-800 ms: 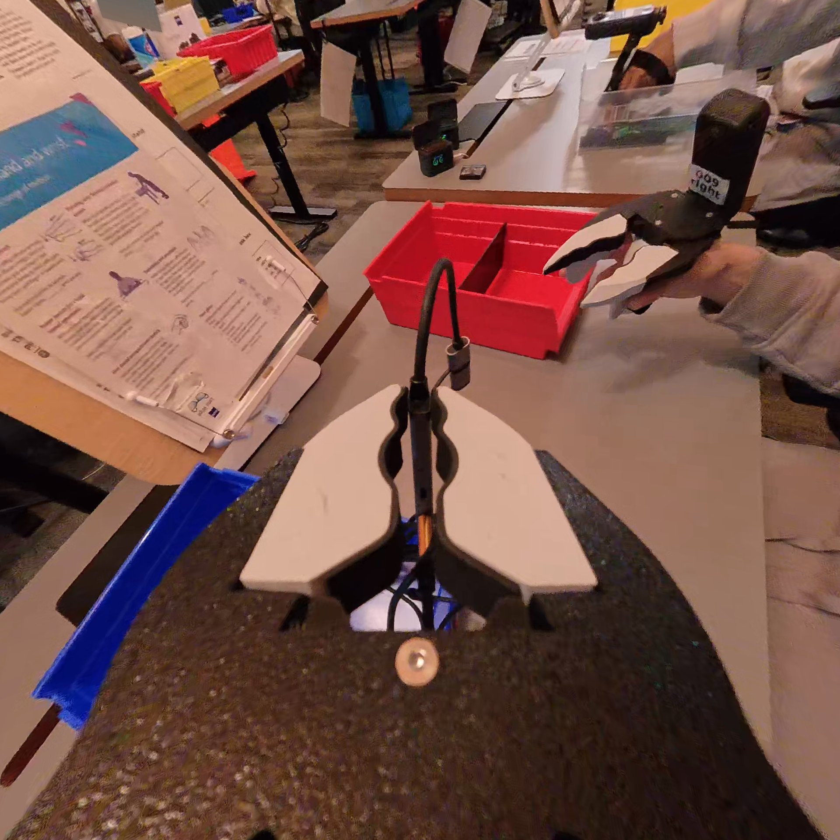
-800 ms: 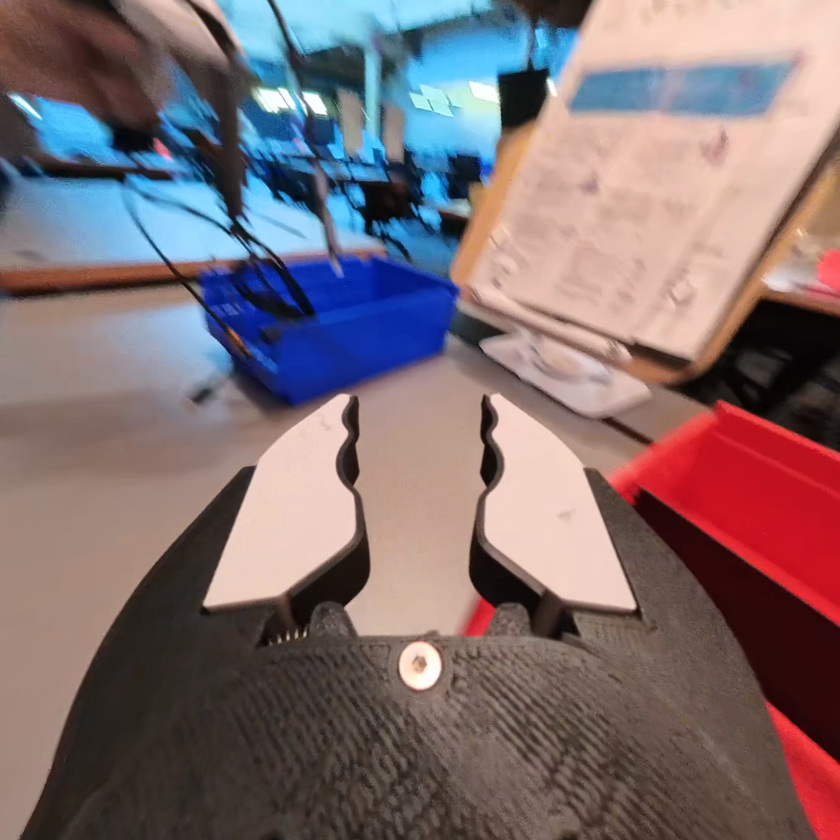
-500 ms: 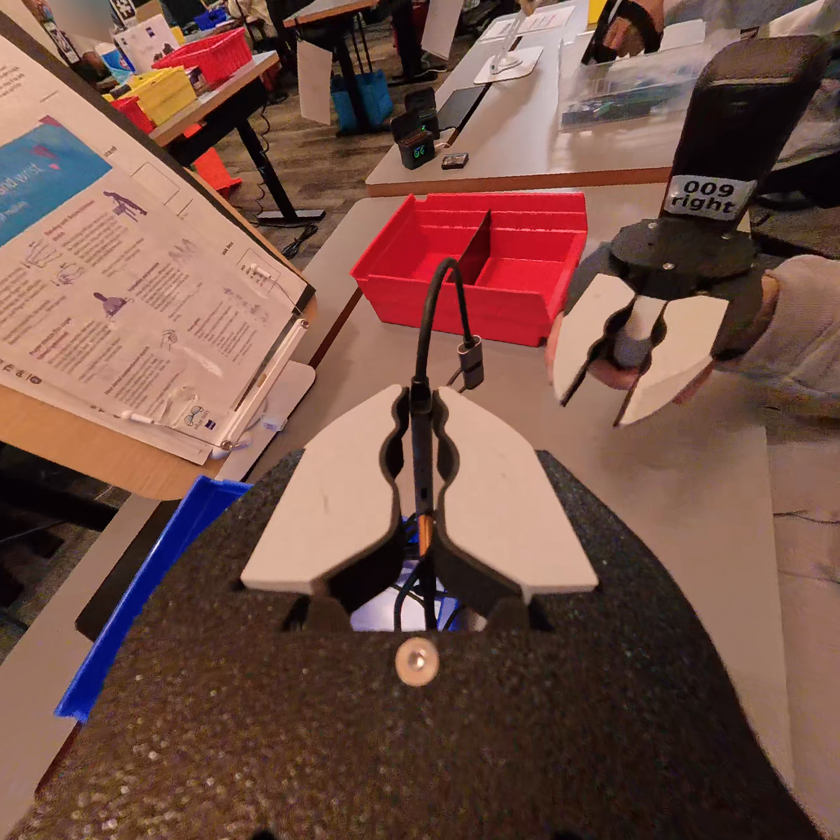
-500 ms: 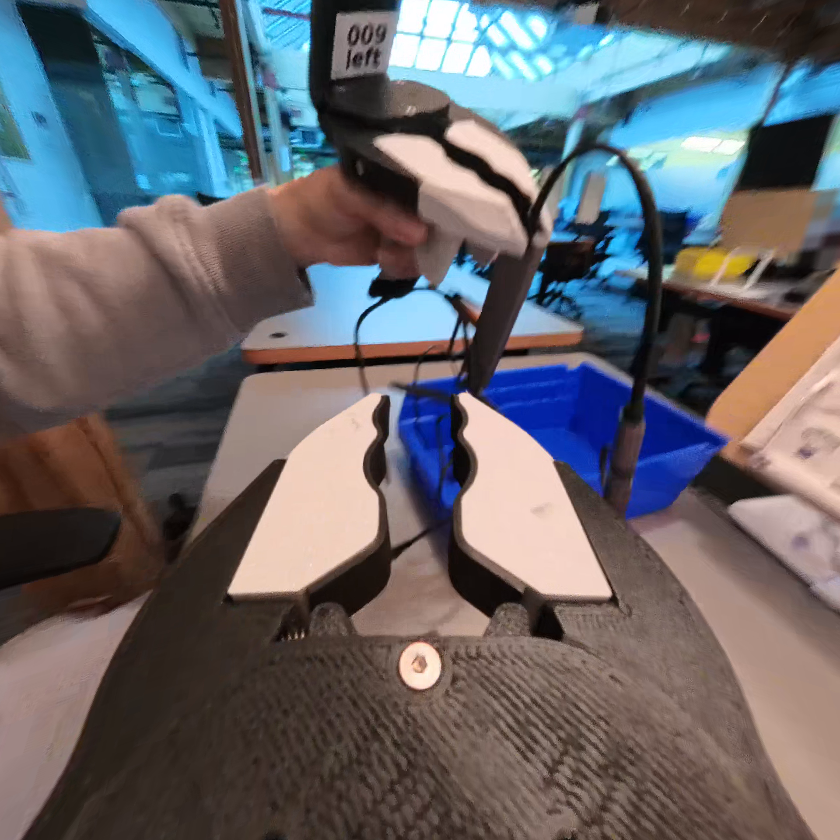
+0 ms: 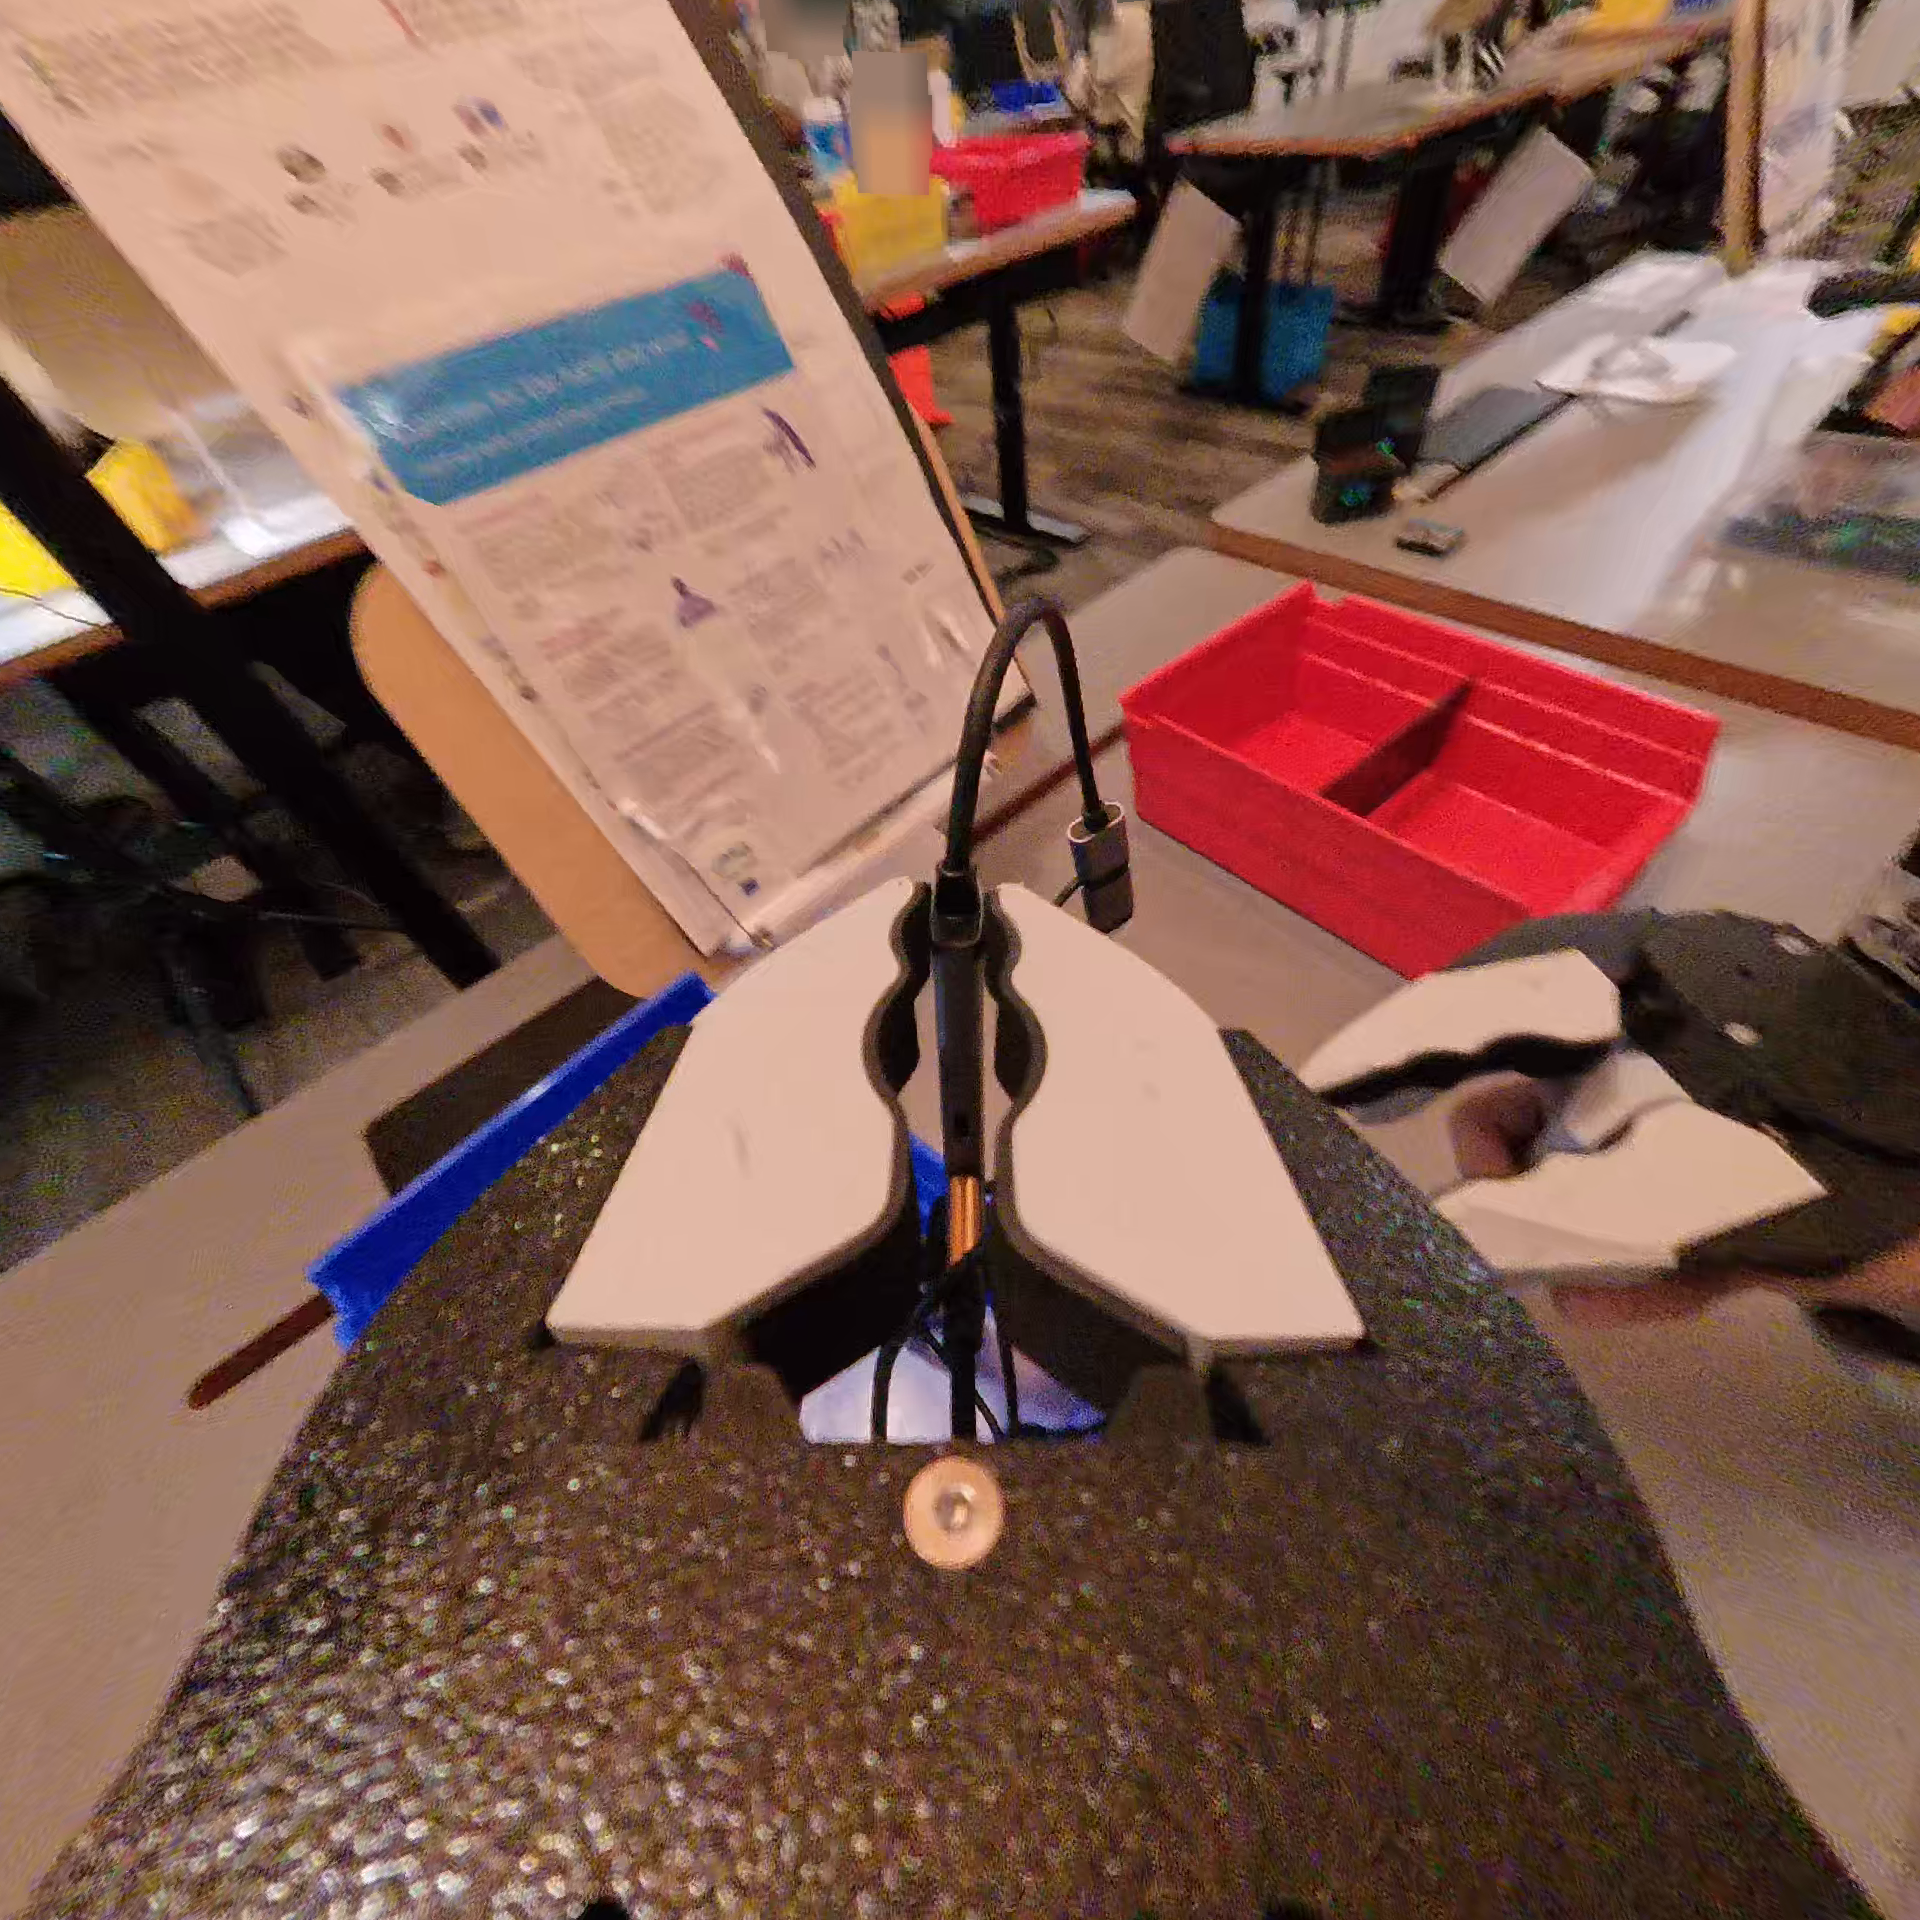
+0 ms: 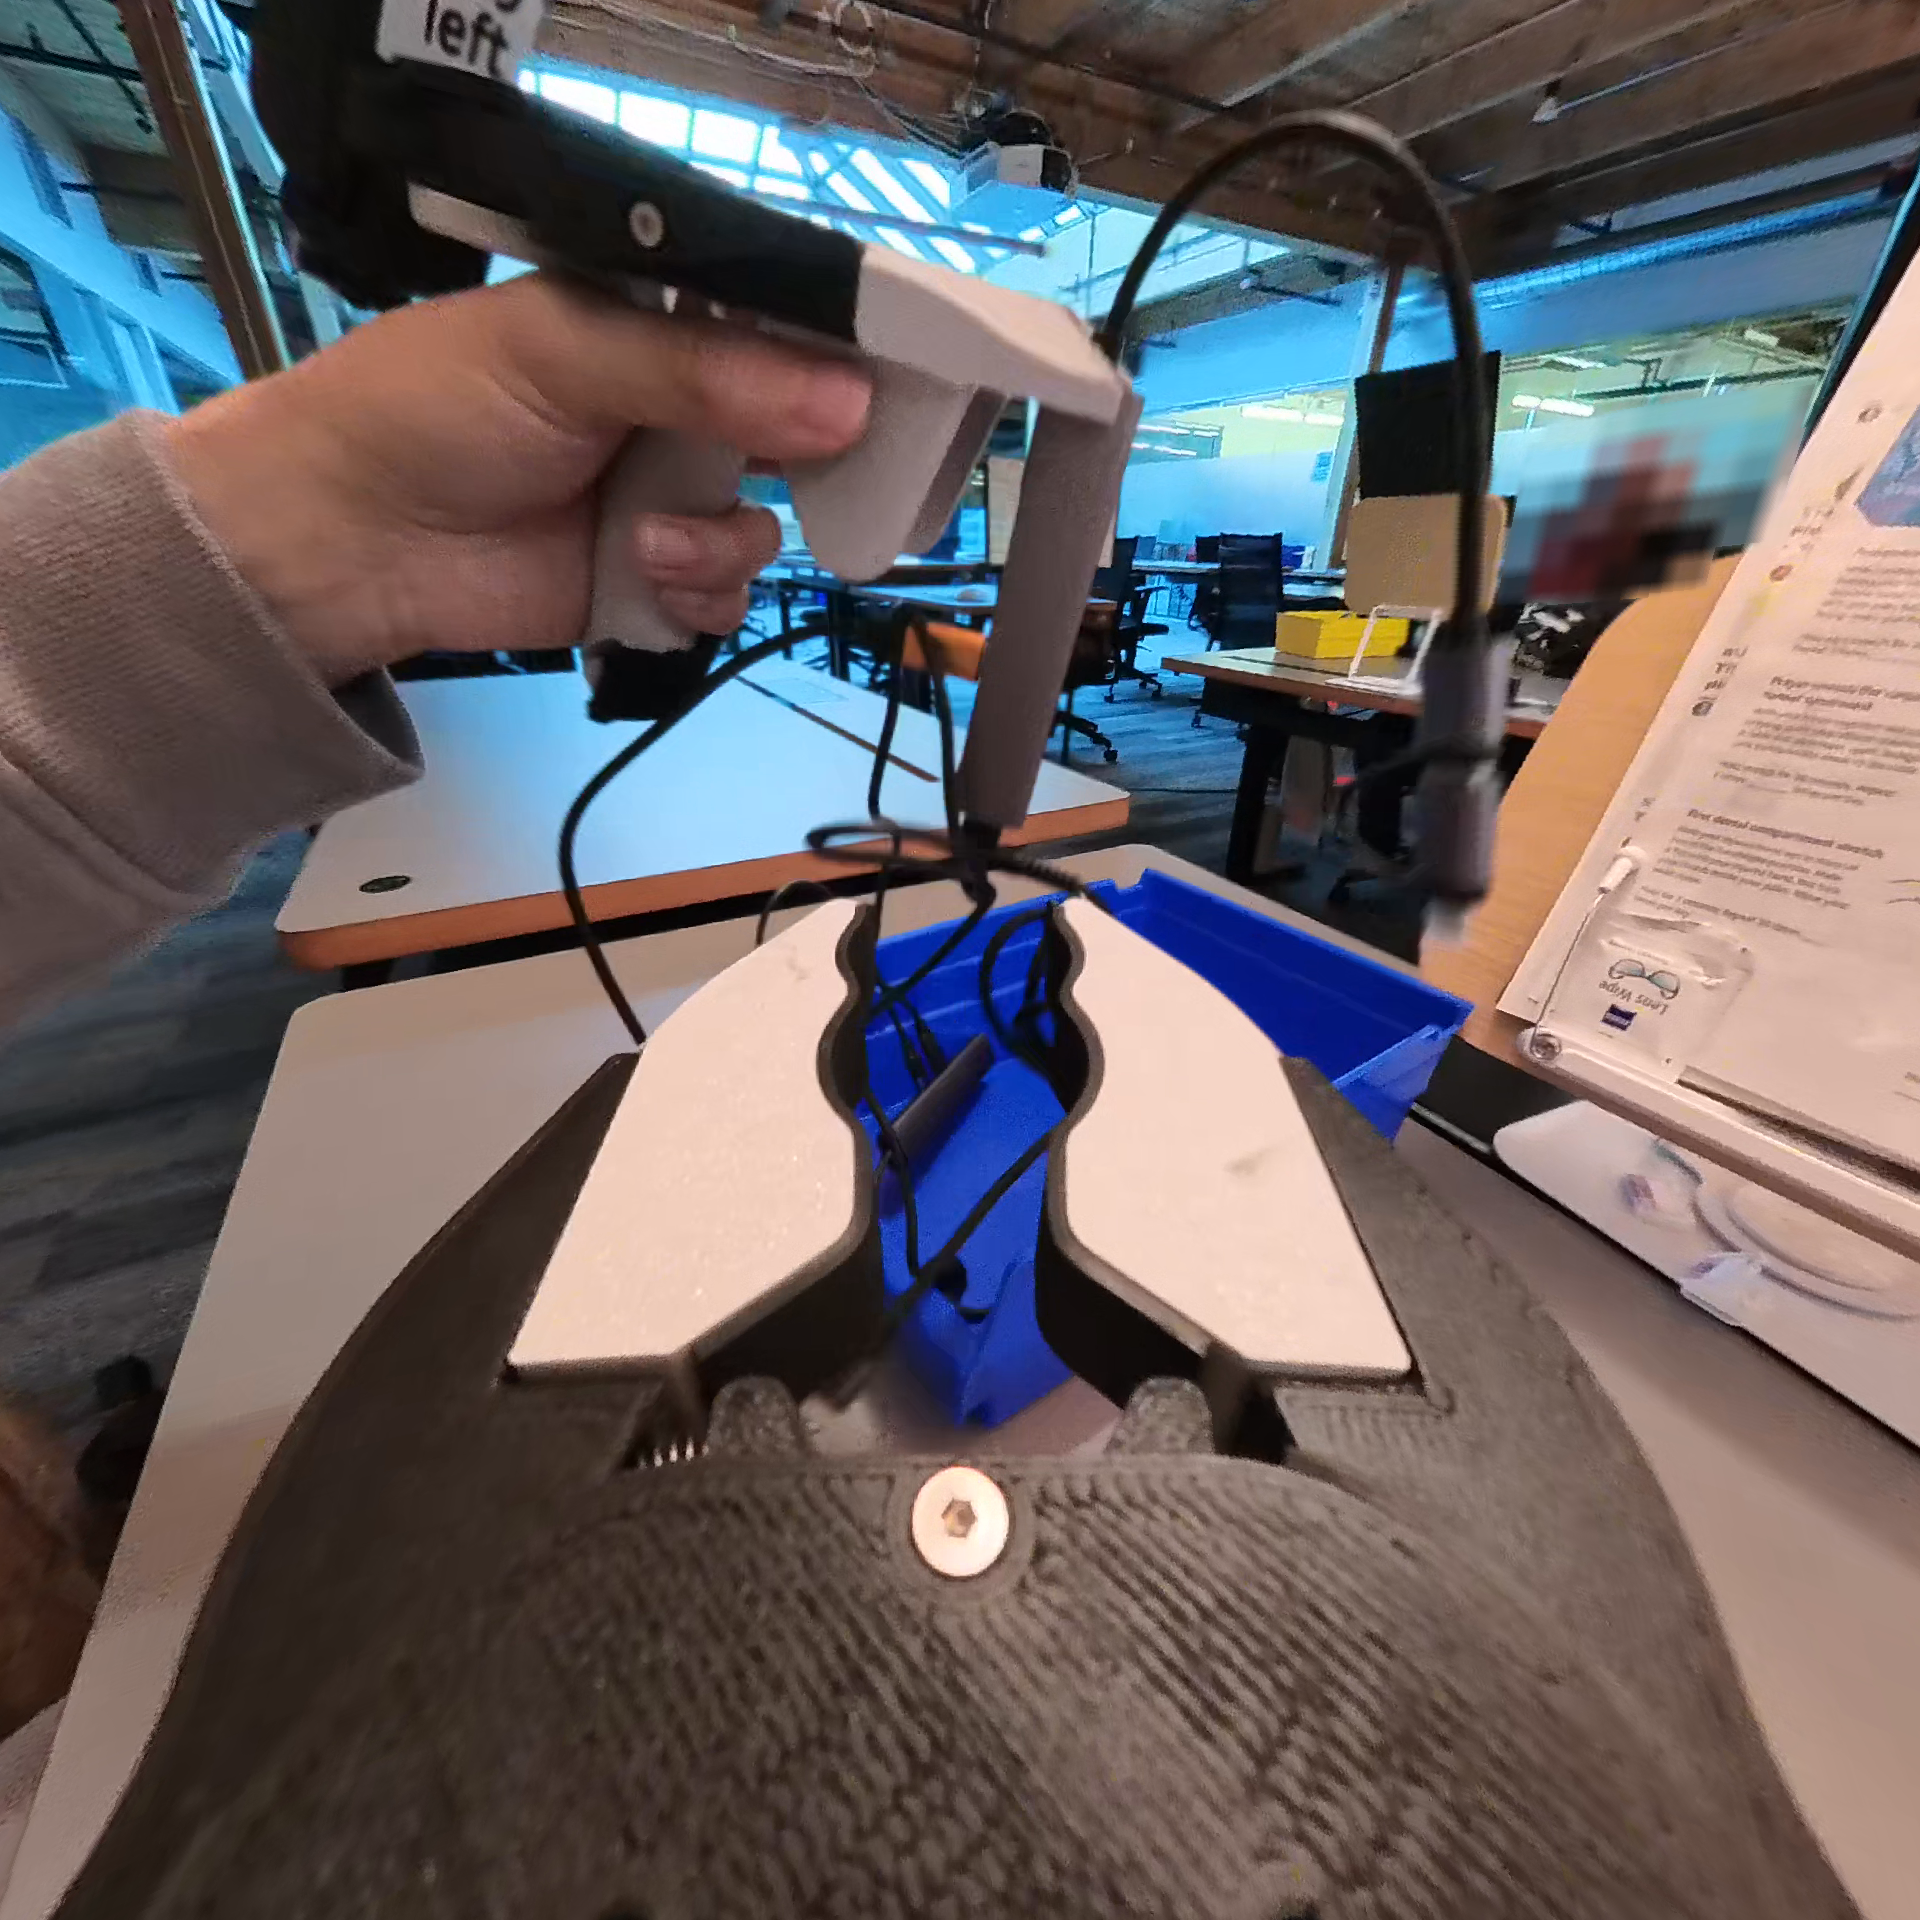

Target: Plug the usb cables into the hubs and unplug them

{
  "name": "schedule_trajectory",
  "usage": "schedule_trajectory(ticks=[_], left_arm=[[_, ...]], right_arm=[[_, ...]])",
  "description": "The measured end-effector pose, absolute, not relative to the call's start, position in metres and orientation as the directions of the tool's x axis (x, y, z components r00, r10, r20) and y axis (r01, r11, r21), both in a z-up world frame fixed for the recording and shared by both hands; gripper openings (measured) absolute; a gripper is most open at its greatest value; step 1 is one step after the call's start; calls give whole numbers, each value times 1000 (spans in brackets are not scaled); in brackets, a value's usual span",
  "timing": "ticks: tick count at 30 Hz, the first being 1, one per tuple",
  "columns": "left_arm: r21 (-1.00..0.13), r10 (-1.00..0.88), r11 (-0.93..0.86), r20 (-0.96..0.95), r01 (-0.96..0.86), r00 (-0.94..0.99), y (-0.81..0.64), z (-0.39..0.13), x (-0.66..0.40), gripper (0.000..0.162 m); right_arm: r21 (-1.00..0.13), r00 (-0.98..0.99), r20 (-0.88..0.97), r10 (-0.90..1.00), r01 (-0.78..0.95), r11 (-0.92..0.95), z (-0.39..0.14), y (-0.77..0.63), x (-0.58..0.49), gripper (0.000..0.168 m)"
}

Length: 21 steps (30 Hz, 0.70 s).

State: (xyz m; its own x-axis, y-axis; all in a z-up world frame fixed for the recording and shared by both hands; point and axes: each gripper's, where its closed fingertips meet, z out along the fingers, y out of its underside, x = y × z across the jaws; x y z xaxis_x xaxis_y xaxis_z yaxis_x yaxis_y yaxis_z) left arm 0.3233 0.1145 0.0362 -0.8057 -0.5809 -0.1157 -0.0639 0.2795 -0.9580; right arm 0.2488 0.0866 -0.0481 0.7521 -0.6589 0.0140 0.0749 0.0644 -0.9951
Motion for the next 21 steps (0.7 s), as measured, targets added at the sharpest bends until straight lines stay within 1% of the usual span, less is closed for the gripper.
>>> schedule_trajectory(ticks=[1, 2, 3, 4, 5, 6, 8, 11, 12, 13, 14, 16, 17, 20, 21], left_arm=[[-974, -635, 224, -139, -9, -760, 119, 48, 332, 9], [-989, -700, 139, -130, 45, -702, 127, 62, 341, 9], [-997, -760, 21, -67, 79, -646, 139, 75, 350, 9], [-991, -782, -100, 25, 87, -623, 150, 84, 357, 9], [-980, -765, -191, 110, 61, -635, 157, 86, 363, 8], [-972, -713, -234, 172, 0, -680, 156, 83, 368, 9], [-959, -575, -241, 264, -147, -774, 147, 68, 368, 9], [-917, -453, -339, 354, -210, -818, 146, 64, 363, 9], [-906, -408, -341, 381, -249, -830, 143, 58, 361, 9], [-907, -387, -308, 394, -286, -834, 139, 47, 359, 9], [-923, -407, -242, 376, -298, -832, 138, 32, 362, 9], [-970, -514, -73, 238, -234, -824, 141, 1, 372, 9], [-979, -548, -18, 180, -204, -817, 143, -8, 376, 9], [-982, -570, 42, 130, -186, -811, 144, -19, 383, 9], [-983, -616, 54, 106, -176, -780, 148, -20, 390, 10]], right_arm=[[-995, 743, 29, -668, 88, 54, -45, 86, 250, 32], [-995, 738, 44, -674, 95, 39, -44, 86, 250, 32], [-995, 739, 54, -671, 94, 23, -44, 86, 249, 33], [-996, 742, 61, -668, 91, 10, -45, 86, 248, 34], [-996, 741, 70, -668, 91, -3, -48, 86, 246, 34], [-995, 736, 80, -672, 93, -17, -51, 84, 245, 34], [-995, 731, 92, -676, 83, -46, -60, 79, 241, 34], [-995, 730, 100, -676, 67, -75, -74, 71, 232, 34], [-995, 721, 103, -685, 64, -82, -78, 66, 230, 34], [-994, 716, 108, -690, 64, -89, -82, 62, 227, 34], [-993, 715, 112, -690, 61, -99, -87, 58, 225, 34], [-991, 718, 118, -686, 44, -126, -99, 51, 218, 34], [-989, 718, 122, -685, 34, -141, -106, 47, 216, 34], [-983, 718, 128, -685, 1, -182, -125, 35, 209, 34], [-982, 717, 124, -686, -10, -188, -130, 31, 207, 34]])
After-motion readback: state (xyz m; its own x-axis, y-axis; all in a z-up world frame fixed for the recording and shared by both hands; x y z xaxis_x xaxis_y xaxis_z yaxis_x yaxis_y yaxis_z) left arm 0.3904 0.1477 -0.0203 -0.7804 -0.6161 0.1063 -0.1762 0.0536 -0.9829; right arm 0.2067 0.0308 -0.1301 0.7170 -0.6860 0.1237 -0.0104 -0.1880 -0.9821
